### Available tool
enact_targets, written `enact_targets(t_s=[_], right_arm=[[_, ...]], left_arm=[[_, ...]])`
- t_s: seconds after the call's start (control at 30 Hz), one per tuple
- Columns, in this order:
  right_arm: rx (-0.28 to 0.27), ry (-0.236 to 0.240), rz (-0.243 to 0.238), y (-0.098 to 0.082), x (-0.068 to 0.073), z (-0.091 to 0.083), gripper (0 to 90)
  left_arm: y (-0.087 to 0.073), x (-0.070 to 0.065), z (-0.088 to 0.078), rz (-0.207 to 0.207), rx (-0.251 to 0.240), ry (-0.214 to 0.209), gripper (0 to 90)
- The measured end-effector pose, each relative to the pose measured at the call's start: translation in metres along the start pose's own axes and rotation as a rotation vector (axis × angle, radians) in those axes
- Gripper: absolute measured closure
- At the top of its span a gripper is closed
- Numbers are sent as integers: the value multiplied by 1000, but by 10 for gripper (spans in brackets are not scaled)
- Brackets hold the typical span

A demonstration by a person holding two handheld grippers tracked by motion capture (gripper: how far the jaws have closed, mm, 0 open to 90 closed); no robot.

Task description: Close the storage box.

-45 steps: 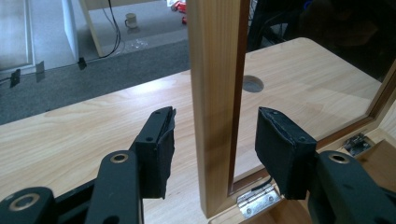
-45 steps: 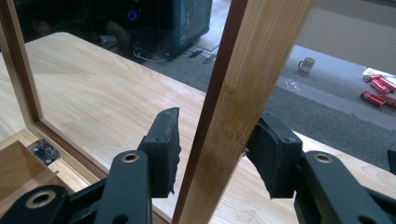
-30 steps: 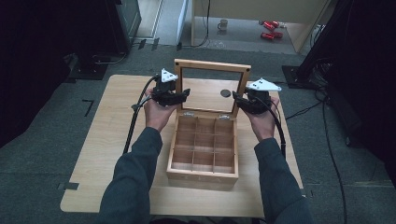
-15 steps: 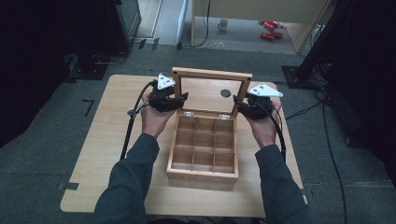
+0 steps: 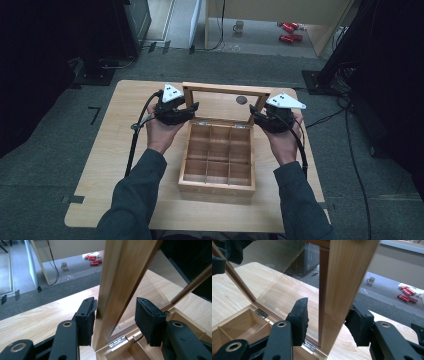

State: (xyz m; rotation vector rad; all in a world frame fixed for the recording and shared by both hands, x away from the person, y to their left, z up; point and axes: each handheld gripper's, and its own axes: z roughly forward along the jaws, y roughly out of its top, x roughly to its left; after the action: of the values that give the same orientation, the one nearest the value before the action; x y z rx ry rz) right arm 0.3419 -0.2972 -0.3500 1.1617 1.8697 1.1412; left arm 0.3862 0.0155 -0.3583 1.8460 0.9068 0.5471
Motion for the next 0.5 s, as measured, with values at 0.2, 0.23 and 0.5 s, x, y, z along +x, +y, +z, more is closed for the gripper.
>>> enact_targets(t_s=[0.2, 0.23, 0.5], right_arm=[[-8, 13, 0, -5, 4, -10, 541], [-8, 14, -2, -5, 5, -11, 539], [-9, 20, -17, -11, 10, -19, 537]], left_arm=[[-4, -4, -10, 14, 2, -13, 519], [-4, -4, -10, 14, 2, -13, 520], [-12, -9, -17, 16, 1, -22, 530]])
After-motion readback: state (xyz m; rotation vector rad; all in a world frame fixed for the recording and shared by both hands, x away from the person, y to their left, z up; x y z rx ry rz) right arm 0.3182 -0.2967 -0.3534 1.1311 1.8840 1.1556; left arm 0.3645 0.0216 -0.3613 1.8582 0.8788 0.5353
